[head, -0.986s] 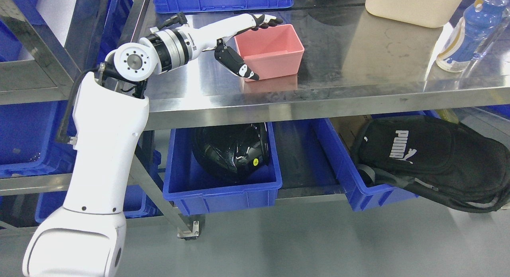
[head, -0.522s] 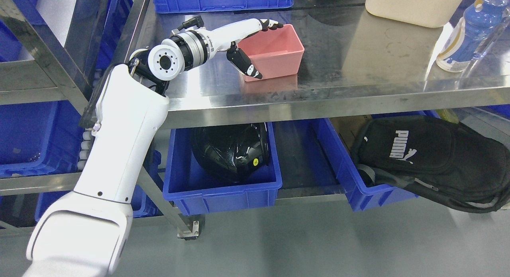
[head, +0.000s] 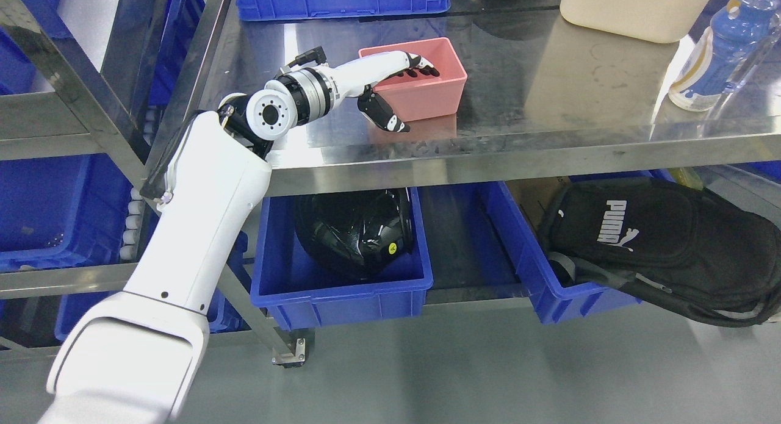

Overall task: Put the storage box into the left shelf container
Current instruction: 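Reach the left hand over the pink box rim and grip its wall, then lift the pink box off the shelf with the left hand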

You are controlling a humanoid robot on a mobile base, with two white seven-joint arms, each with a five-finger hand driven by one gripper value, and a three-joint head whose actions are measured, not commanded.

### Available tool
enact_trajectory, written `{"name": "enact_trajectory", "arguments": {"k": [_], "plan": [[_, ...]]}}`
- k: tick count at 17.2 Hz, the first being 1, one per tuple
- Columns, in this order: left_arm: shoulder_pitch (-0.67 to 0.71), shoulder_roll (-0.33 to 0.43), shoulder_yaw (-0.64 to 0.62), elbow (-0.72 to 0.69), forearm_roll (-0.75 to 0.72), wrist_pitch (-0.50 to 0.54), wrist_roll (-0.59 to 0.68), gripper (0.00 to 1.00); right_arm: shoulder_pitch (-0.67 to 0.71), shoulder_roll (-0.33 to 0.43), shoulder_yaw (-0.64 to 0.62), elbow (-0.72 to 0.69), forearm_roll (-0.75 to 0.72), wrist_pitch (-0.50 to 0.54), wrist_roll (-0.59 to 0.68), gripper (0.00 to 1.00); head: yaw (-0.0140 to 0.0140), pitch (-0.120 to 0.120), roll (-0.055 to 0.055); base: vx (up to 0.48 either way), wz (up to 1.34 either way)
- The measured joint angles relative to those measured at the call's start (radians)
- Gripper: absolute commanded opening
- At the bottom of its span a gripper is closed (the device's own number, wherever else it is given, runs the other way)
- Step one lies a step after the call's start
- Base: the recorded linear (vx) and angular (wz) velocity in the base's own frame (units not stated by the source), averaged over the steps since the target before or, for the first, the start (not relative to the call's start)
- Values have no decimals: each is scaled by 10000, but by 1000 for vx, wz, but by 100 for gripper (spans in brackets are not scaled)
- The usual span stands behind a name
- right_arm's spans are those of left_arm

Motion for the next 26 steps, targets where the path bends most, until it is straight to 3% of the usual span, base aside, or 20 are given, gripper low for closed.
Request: {"name": "enact_trajectory", "arguments": {"k": [4,7,13,21,26], "plan": [[96,-26,81,273,126,-50,-40,15,1,0,0,0,0,0,0,100,0,0,0,7,62],[180,-45,265,413,208,-338,-116,1,0,0,0,0,0,0,-4,100,0,0,0,2,181],[291,-64,1069,615,1611,-587,-448,0,0,0,0,0,0,0,-4,100,0,0,0,6,-13],[680,-75,2669,497,6530,-693,-164,1,1,0,0,0,0,0,-4,100,0,0,0,-1,-9],[2180,-79,3247,-893,8649,-735,-188,1,-2,0,0,0,0,0,-4,100,0,0,0,19,95]]}}
